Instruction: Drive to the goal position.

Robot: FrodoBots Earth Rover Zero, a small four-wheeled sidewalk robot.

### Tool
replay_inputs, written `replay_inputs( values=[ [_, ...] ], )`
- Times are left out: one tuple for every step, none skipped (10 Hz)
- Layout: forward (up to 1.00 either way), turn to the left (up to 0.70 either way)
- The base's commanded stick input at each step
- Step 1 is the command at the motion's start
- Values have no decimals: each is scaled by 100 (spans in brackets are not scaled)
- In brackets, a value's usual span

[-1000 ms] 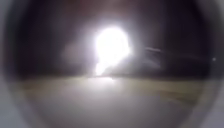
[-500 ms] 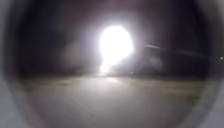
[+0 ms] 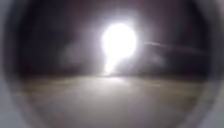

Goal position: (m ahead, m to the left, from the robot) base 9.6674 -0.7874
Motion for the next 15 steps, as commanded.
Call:
replay_inputs(
  values=[
    [100, 4],
    [100, 4],
    [100, 4],
    [100, 4],
    [100, 4],
    [100, 4],
    [100, 4],
    [100, 4],
    [100, 4],
    [100, 5],
    [100, 7],
    [100, 8],
    [100, 10],
    [100, 11],
    [100, 13]
  ],
)
